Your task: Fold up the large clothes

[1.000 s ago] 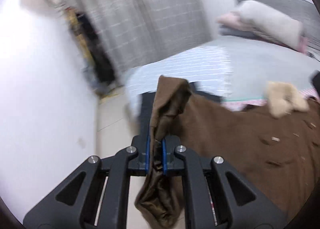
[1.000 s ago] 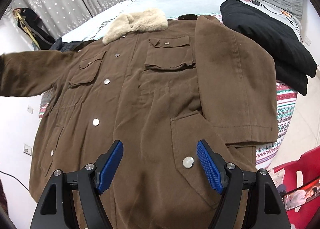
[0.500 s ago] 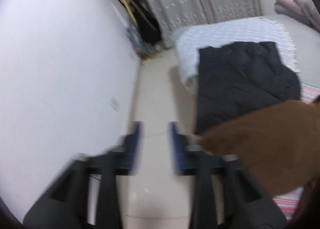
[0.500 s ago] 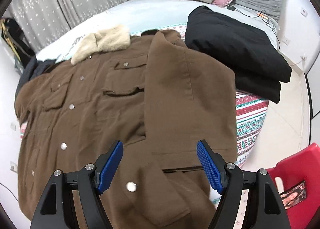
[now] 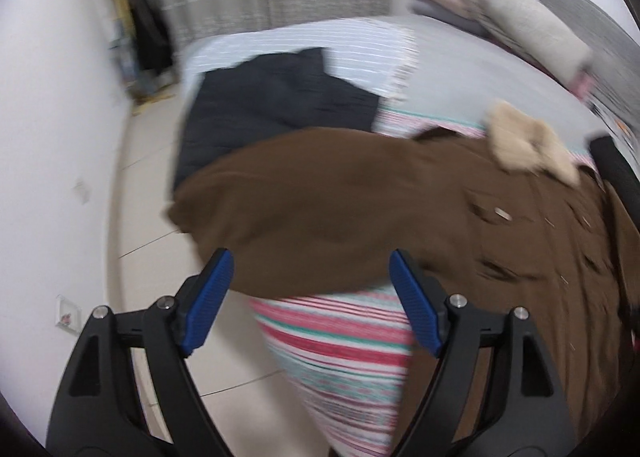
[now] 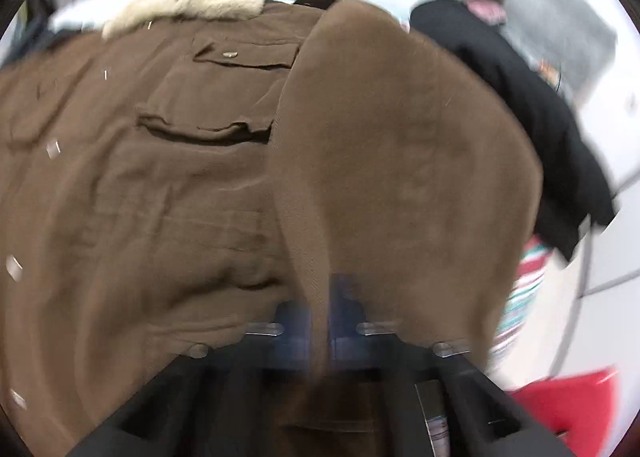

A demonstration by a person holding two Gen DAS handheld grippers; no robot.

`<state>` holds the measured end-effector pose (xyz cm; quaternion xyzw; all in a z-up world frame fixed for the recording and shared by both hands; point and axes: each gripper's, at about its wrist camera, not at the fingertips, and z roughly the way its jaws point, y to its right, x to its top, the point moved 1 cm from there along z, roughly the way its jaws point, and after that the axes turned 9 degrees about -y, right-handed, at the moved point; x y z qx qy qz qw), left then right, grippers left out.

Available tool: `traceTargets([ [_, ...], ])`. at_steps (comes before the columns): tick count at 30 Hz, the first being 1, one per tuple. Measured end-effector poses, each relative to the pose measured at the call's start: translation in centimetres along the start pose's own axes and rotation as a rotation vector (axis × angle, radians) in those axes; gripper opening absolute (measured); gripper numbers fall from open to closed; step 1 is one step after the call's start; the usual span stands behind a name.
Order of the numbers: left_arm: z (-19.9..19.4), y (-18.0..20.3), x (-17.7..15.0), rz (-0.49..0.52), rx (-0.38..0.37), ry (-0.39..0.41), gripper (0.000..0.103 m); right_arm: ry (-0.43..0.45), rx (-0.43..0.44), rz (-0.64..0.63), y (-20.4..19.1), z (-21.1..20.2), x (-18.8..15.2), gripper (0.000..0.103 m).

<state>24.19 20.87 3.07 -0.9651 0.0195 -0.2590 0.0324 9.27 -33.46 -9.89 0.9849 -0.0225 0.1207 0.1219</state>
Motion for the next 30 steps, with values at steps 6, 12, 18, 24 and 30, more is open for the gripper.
traceTargets([
  [6,-0.8,8.3,-0.6,0.188,-0.048,-0.011,0.081,0.205,-0.162,0.010,5.0,-10.9,1.5,0.005],
  [12,0.8,15.2,-0.9,0.258,-0.145,-0.048,0.081,0.280,-0.443,0.147,14.6,-18.2,6.8,0.005],
  [18,3.8,19.2,-1.9,0.302,-0.156,-0.102,0.081,0.194,-0.661,0.223,22.2,-16.2,11.9,0.004],
  [24,6.4,20.3,-2.8,0.336,-0.136,-0.148,0.081,0.049,-0.722,0.327,29.2,-9.1,14.3,0.009],
  [30,7.6,18.7,-1.8,0.284,-0.123,-0.150,0.081,0.112,-0.710,0.366,28.9,-7.6,13.8,0.058],
])
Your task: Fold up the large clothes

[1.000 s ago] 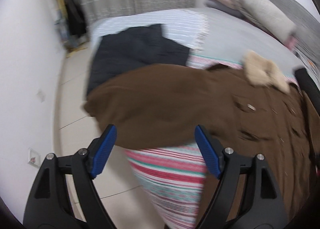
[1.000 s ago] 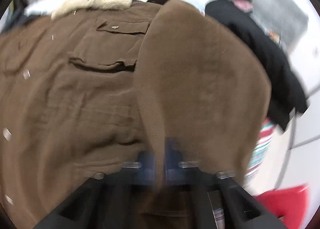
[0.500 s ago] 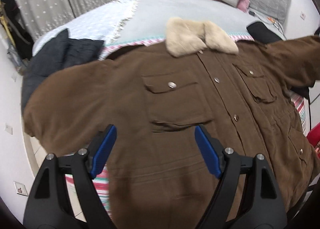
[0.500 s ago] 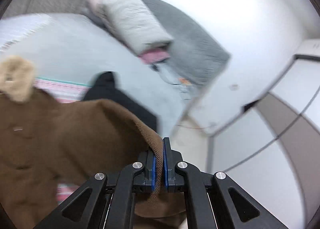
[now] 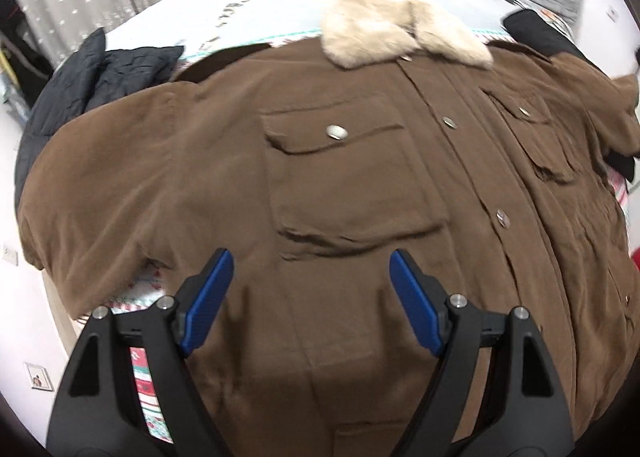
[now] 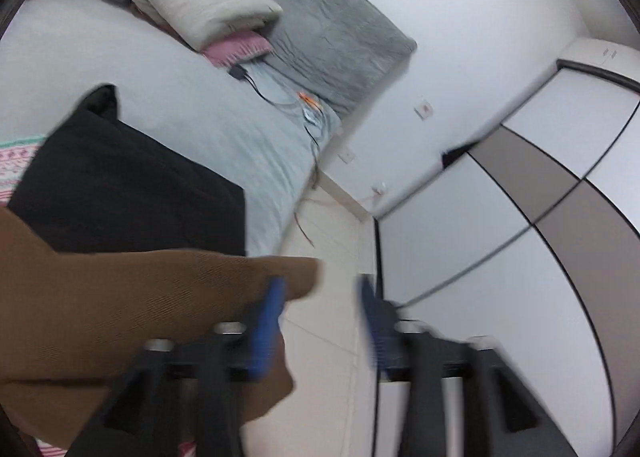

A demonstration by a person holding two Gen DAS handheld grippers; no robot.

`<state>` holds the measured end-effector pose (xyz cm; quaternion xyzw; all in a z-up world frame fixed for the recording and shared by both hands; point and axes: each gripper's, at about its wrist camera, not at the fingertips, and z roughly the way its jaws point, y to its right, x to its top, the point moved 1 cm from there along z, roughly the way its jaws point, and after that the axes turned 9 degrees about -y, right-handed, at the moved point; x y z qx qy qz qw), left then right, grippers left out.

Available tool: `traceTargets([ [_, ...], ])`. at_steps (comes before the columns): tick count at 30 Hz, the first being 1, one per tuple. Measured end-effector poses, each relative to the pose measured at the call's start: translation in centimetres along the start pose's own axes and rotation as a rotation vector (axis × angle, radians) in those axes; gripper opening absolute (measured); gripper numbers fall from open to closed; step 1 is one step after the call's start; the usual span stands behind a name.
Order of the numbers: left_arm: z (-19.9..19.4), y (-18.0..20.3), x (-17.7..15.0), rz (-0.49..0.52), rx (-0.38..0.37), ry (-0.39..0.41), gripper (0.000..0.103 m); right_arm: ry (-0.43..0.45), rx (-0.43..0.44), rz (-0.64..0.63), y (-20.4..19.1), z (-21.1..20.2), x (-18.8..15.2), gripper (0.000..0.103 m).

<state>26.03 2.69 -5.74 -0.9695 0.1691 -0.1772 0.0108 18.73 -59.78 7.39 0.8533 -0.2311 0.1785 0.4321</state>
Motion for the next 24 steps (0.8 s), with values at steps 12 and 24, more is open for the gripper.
traceTargets([
  [12,-0.9,0.5,0.6,0.018,0.004,0.038,0.081,0.092,0.558,-0.007,-2.2,-6.5,0.1,0.089],
  [24,1.0,3.3,16.4,0.080,-0.008,0.135,0.081,0.174,0.948,-0.236,-20.4,-15.4,4.0,0.089],
])
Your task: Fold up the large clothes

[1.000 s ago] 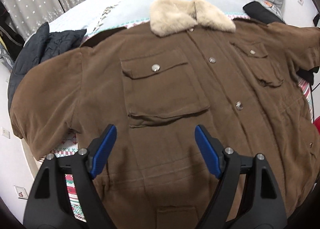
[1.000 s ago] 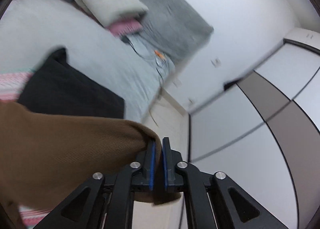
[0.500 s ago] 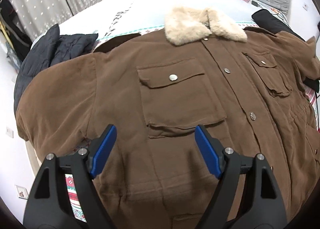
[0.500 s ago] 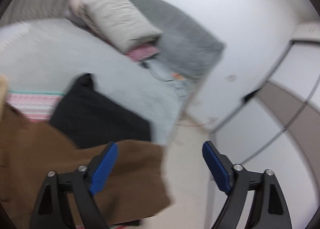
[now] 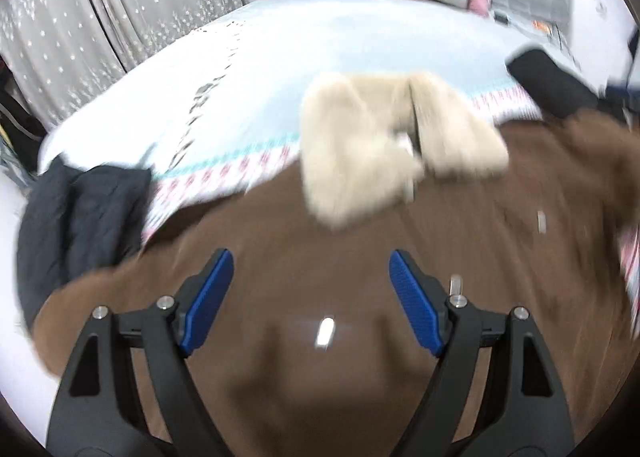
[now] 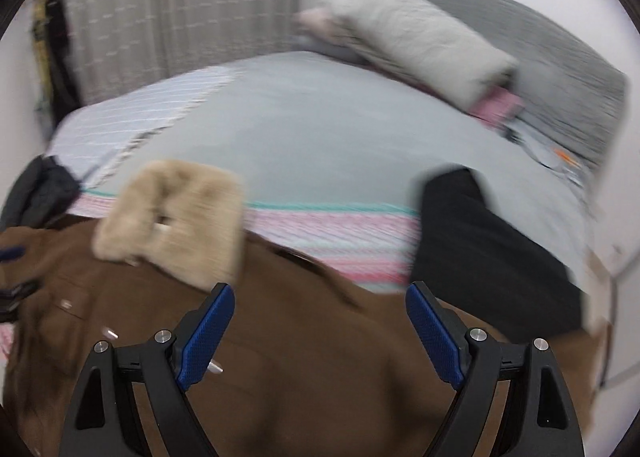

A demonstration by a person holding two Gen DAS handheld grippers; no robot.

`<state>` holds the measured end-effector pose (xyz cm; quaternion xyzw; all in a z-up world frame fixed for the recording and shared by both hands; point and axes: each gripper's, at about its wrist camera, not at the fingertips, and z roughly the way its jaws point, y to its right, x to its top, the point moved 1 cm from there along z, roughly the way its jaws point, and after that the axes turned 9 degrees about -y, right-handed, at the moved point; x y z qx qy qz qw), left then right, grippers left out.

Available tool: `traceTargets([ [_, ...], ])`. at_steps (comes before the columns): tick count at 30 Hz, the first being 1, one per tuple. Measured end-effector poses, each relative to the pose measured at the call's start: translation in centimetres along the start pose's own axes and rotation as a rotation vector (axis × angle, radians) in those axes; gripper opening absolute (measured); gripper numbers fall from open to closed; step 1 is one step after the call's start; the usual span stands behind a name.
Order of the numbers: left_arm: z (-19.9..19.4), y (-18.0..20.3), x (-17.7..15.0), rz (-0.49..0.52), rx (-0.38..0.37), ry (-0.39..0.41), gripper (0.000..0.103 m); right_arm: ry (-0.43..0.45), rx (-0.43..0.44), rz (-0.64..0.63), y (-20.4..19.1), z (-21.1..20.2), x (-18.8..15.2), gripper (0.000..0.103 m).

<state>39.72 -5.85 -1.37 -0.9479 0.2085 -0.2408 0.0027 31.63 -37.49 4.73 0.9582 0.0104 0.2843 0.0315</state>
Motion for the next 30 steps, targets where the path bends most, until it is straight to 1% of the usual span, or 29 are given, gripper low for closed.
traceTargets([
  [1,1.2,0.0,1.9,-0.035,-0.023,0.014,0.081,-0.001,0.017,-0.018,-1.3,0.7,0.3,0.089],
  [2,2.5,0.0,3.6,-0.064,-0.043,0.032,0.081,-0.001,0.045,-0.054,-3.5,2.3,1.6,0.089],
  [3,3.8,0.1,5.2,-0.080,-0.058,0.054,0.081,-0.001,0.060,-0.076,-5.2,3.3,2.1,0.089],
  [6,7.2,0.6,8.2,-0.101,-0.070,0.135,0.080,0.005,0.105,-0.154,-9.6,6.8,4.4,0.089],
  [8,9.6,0.9,9.1,-0.099,-0.103,0.148,0.078,0.006,0.111,-0.196,-11.5,9.1,5.4,0.089],
  [9,11.0,1.0,9.5,-0.091,-0.127,0.139,0.074,0.003,0.109,-0.221,-12.4,10.8,6.1,0.089],
  [10,12.3,1.1,9.8,-0.082,-0.134,0.130,0.071,0.000,0.109,-0.238,-12.8,12.2,6.5,0.089],
  [11,13.1,1.0,10.0,-0.079,-0.124,0.130,0.068,-0.006,0.109,-0.256,-13.4,13.9,7.3,0.088],
  [12,13.9,0.7,10.0,-0.076,-0.118,0.134,0.068,-0.007,0.104,-0.257,-13.6,15.1,7.8,0.088],
  [13,14.4,0.4,9.9,-0.080,-0.142,0.134,0.067,-0.008,0.105,-0.251,-13.3,15.9,8.0,0.088],
  [14,14.7,0.0,9.7,-0.086,-0.185,0.130,0.061,-0.017,0.120,-0.231,-13.1,17.5,8.5,0.088],
  [15,15.2,-0.4,9.4,-0.088,-0.253,0.119,0.047,-0.035,0.141,-0.215,-12.8,18.8,8.6,0.087],
  [16,15.5,-0.8,9.2,-0.090,-0.319,0.101,0.041,-0.053,0.153,-0.208,-12.6,19.7,8.6,0.078],
  [17,15.4,-1.4,8.9,-0.097,-0.358,0.100,0.034,-0.086,0.169,-0.209,-12.4,20.9,8.4,0.056],
  [18,15.1,-2.1,8.7,-0.104,-0.412,0.104,0.028,-0.128,0.198,-0.221,-12.0,21.9,7.9,0.050],
  [19,14.7,-2.6,8.4,-0.116,-0.458,0.106,0.027,-0.125,0.228,-0.214,-11.4,21.8,7.7,0.040],
  [20,14.3,-3.4,8.0,-0.139,-0.522,0.109,0.025,-0.132,0.278,-0.192,-10.6,21.4,7.5,0.030],
  [21,13.8,-4.2,7.6,-0.161,-0.592,0.117,0.024,-0.157,0.405,-0.120,-8.8,20.8,7.4,0.026],
  [22,13.5,-4.8,7.4,-0.185,-0.650,0.126,0.024,-0.165,0.478,-0.080,-7.6,20.2,7.3,0.022],
  [23,13.2,-5.8,7.1,-0.227,-0.717,0.137,0.023,-0.157,0.611,-0.011,-5.6,19.1,7.2,0.020],
  [24,13.0,-6.5,6.9,-0.264,-0.773,0.145,0.023,-0.140,0.687,0.028,-4.4,18.3,7.0,0.020],
  [25,13.0,-7.6,6.6,-0.315,-0.865,0.162,0.023,-0.109,0.797,0.078,-2.8,17.2,6.8,0.019],
  [26,13.2,-8.3,6.5,-0.356,-0.931,0.174,0.023,-0.090,0.857,0.111,-1.8,16.8,6.6,0.018],
  [27,13.9,-8.8,6.4,-0.410,-0.973,0.165,0.023,-0.074,0.917,0.169,-0.4,16.6,6.5,0.018],
  [28,14.4,-8.6,6.5,-0.423,-0.947,0.149,0.023,-0.083,0.929,0.206,0.2,17.1,6.5,0.017],
  [30,15.5,-7.3,6.6,-0.404,-0.794,0.108,0.024,-0.177,0.899,0.295,0.3,20.0,6.5,0.018],
])
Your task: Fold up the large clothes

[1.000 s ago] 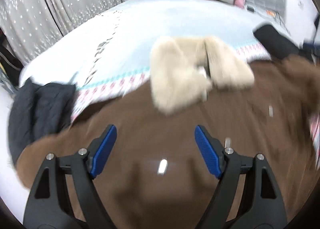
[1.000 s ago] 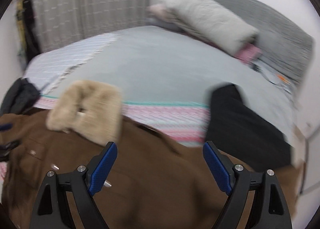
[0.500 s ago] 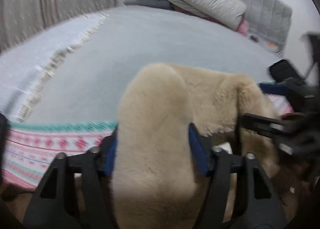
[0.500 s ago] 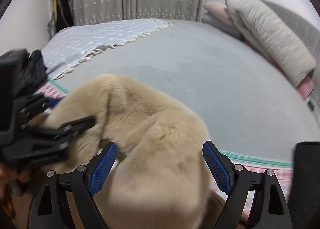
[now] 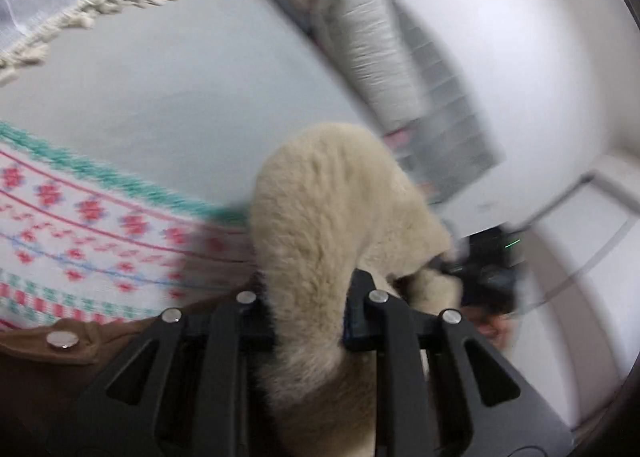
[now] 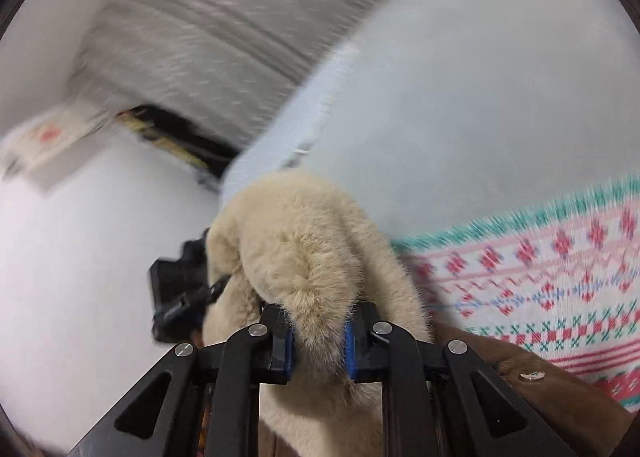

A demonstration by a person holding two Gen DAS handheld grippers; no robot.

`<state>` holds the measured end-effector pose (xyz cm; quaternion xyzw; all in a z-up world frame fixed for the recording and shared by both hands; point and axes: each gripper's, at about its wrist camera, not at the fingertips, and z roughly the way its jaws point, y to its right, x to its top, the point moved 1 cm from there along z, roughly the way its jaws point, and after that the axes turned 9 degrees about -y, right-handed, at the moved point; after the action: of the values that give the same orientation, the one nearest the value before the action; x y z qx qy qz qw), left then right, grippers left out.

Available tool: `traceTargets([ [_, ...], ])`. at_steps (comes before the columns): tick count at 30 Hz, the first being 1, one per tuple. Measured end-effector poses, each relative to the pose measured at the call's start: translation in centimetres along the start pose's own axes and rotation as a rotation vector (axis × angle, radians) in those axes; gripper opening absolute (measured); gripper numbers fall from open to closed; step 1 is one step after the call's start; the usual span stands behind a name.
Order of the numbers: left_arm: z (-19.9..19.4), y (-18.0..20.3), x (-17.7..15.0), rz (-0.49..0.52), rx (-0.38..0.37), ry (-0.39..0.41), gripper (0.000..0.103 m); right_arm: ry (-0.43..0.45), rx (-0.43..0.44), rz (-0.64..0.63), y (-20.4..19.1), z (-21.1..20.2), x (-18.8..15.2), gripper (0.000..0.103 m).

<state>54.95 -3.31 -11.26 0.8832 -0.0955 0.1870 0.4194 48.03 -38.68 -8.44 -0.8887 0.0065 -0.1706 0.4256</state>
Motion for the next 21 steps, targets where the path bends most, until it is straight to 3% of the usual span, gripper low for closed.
traceTargets([
  [1,0.9,-0.1,-0.1,0.006,0.060,-0.018,0.025,-0.014,-0.015,0.034,0.7,0.9,0.3,0.018],
  [3,1.3,0.3,-0.2,0.018,0.098,-0.022,0.034,-0.031,-0.051,0.113,3.1,3.5,0.4,0.018],
  [4,0.9,0.9,-0.2,0.041,0.116,-0.010,0.038,-0.011,-0.059,0.094,3.3,3.9,0.0,0.021],
  [6,0.2,2.2,-0.1,0.108,0.189,0.052,0.064,0.048,-0.080,0.036,2.6,4.1,-0.4,0.028],
  [8,0.5,3.1,0.0,0.149,0.196,0.065,0.072,0.055,-0.130,-0.046,1.4,4.0,-0.6,0.041],
  [11,2.9,3.2,0.5,0.172,0.182,-0.011,0.071,0.069,-0.240,-0.158,-0.4,3.7,-1.3,0.058],
  [12,4.0,3.4,0.1,0.196,0.161,-0.080,0.054,0.061,-0.264,-0.171,-0.5,4.1,-1.3,0.058],
  [13,4.6,3.2,0.2,0.215,0.148,-0.134,0.050,0.045,-0.258,-0.171,-0.4,4.4,-1.2,0.058],
  [14,4.8,3.3,0.3,0.247,0.154,-0.166,0.050,0.000,-0.201,-0.160,0.0,4.9,-1.4,0.054],
  [17,4.0,3.6,-0.4,0.273,0.007,-0.295,0.044,-0.070,-0.020,-0.102,1.6,4.0,-1.7,0.029],
  [18,3.4,3.6,-0.4,0.264,-0.043,-0.315,0.043,-0.111,0.095,-0.038,2.8,3.0,-1.7,0.028],
  [20,2.8,3.0,0.1,0.220,-0.086,-0.311,0.043,-0.118,0.146,-0.004,3.7,1.8,-1.9,0.026],
  [21,2.6,2.6,0.7,0.169,-0.063,-0.288,0.044,-0.108,0.138,0.012,4.1,1.2,-1.9,0.026],
])
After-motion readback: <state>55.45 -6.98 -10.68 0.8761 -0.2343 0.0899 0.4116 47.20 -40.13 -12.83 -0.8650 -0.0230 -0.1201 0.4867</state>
